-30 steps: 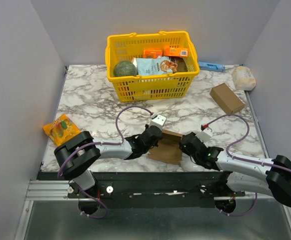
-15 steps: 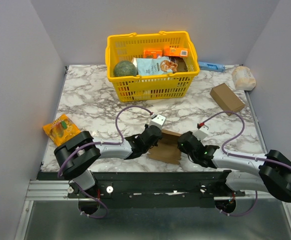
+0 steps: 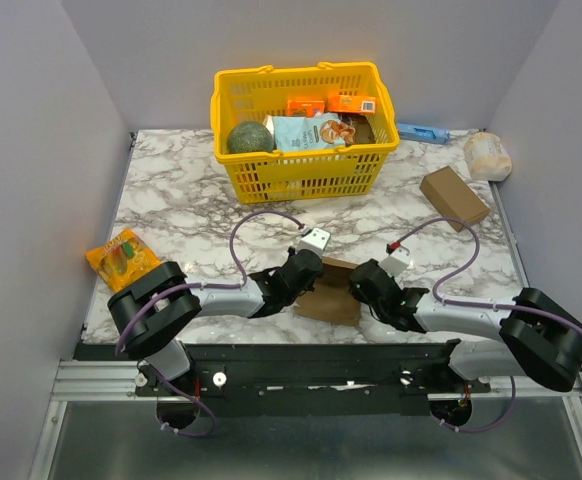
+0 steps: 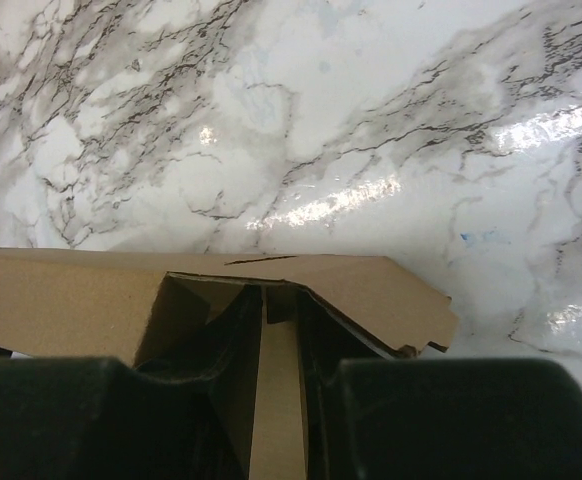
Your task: Fold the paper box
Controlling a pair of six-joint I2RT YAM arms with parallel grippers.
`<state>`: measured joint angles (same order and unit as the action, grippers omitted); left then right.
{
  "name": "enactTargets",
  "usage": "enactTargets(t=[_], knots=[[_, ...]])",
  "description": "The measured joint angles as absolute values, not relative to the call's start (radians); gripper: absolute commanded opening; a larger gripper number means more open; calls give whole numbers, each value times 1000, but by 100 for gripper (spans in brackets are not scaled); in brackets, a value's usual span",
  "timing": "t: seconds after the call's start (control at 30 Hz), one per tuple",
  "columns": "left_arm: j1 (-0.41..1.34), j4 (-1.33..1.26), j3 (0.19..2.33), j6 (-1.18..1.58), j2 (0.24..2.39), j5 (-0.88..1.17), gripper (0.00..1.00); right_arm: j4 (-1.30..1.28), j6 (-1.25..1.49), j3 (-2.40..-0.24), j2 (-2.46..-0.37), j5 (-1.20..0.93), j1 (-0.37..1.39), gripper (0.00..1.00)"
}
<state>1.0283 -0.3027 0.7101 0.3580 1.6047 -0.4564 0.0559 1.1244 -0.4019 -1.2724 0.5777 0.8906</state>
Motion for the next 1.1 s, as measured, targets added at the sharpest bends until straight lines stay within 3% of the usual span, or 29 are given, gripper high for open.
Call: enactTargets(t=[0.33, 0.7, 0.97, 1.1], knots=[[1021, -298, 710, 355, 1605, -476, 9, 139, 1124, -410, -1341, 576, 890, 27], [1013, -282, 710, 350, 1605, -514, 9, 41, 1192, -516, -1425, 578, 887, 28], [979, -234, 745, 339, 1608, -463, 9, -41, 1176, -516, -1342, 500, 907, 53], [933, -229, 758, 331, 1611, -398, 9, -79, 1122, -515, -1254, 433, 945, 59]])
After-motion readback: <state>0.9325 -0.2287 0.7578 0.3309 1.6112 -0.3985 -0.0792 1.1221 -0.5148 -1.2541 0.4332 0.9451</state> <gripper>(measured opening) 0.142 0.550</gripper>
